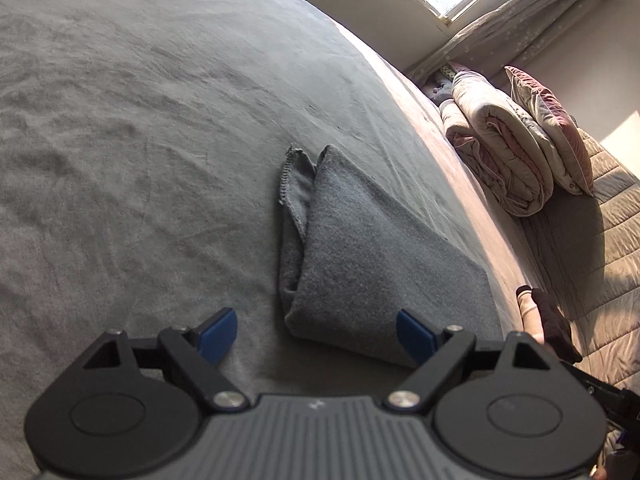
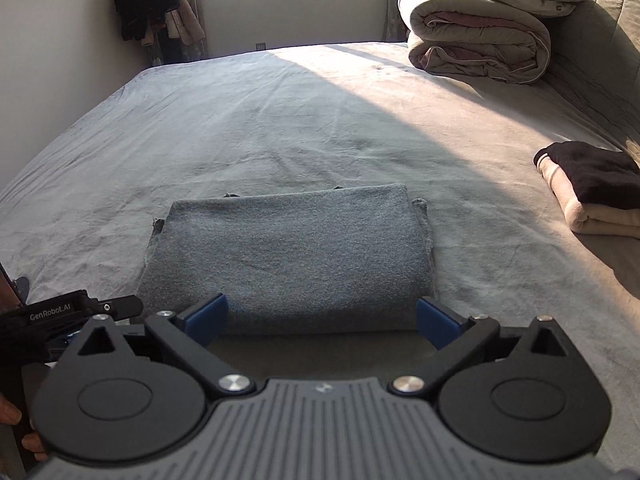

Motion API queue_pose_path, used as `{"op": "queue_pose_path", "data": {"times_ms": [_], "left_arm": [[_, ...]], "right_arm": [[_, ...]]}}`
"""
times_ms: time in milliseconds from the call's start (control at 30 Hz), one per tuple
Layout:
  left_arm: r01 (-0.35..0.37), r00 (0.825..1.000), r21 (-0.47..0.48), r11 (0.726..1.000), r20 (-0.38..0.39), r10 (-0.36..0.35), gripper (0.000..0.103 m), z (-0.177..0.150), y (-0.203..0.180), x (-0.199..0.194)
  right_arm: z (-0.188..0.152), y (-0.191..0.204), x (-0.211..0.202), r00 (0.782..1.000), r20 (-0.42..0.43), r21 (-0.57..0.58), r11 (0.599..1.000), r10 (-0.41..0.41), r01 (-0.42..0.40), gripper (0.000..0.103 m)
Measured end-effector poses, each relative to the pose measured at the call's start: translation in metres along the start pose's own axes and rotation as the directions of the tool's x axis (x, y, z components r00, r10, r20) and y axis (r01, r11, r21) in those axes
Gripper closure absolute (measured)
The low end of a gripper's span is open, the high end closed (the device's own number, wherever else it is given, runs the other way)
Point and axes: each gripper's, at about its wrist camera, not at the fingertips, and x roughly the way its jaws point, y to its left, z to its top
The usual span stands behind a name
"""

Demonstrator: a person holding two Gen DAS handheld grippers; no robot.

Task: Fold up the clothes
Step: 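Grasp the edge of the folded grey sweater with both grippers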

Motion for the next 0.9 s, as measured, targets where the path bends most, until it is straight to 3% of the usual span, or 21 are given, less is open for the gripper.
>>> {"op": "queue_pose_path", "data": {"times_ms": [33, 133, 367, 467, 500, 567, 700, 833, 900], "left_arm": [[0.014, 1.000, -0.018, 1.000, 0.001, -0.014, 0.017, 0.001, 0.002, 0.002], [0.051, 0.999, -0.072, 0.996, 0.007, -0.051, 0.017, 0.002, 0.006, 0.012], [0.092, 0.996, -0.160, 0.983, -0.005, -0.094, 0.018, 0.019, -0.002, 0.037], [0.081, 0.996, -0.176, 0.981, -0.009, -0.084, 0.024, 0.023, -0.005, 0.048], [0.084, 0.996, -0.180, 0.980, -0.004, -0.086, 0.027, 0.023, -0.005, 0.050], [0.081, 0.997, -0.189, 0.979, 0.003, -0.082, 0.039, 0.023, -0.004, 0.054], [0.094, 0.996, -0.251, 0.963, 0.020, -0.092, 0.083, 0.024, 0.006, 0.056], [0.140, 0.989, -0.249, 0.958, 0.084, -0.123, 0.087, 0.026, -0.009, 0.042], [0.158, 0.985, -0.226, 0.961, 0.105, -0.137, 0.088, 0.030, -0.027, 0.035]], "right_arm": [[0.002, 0.000, 0.003, 0.999, 0.010, 0.014, 0.999, 0.032, -0.032, 0.021], [0.003, -0.008, 0.018, 0.993, 0.015, 0.097, 0.988, 0.116, -0.117, 0.039], [0.010, -0.030, 0.062, 0.961, -0.006, 0.235, 0.934, 0.276, -0.267, 0.061], [0.019, -0.035, 0.085, 0.948, 0.007, 0.305, 0.902, 0.317, -0.304, 0.079], [0.020, -0.037, 0.091, 0.945, 0.010, 0.328, 0.891, 0.328, -0.313, 0.084], [0.021, -0.042, 0.102, 0.935, 0.018, 0.371, 0.866, 0.353, -0.334, 0.084], [0.011, -0.054, 0.115, 0.915, 0.011, 0.446, 0.817, 0.404, -0.366, 0.085], [0.001, -0.061, 0.121, 0.881, 0.004, 0.505, 0.760, 0.473, -0.410, 0.087], [-0.004, -0.059, 0.121, 0.881, -0.020, 0.495, 0.770, 0.473, -0.403, 0.093]]}}
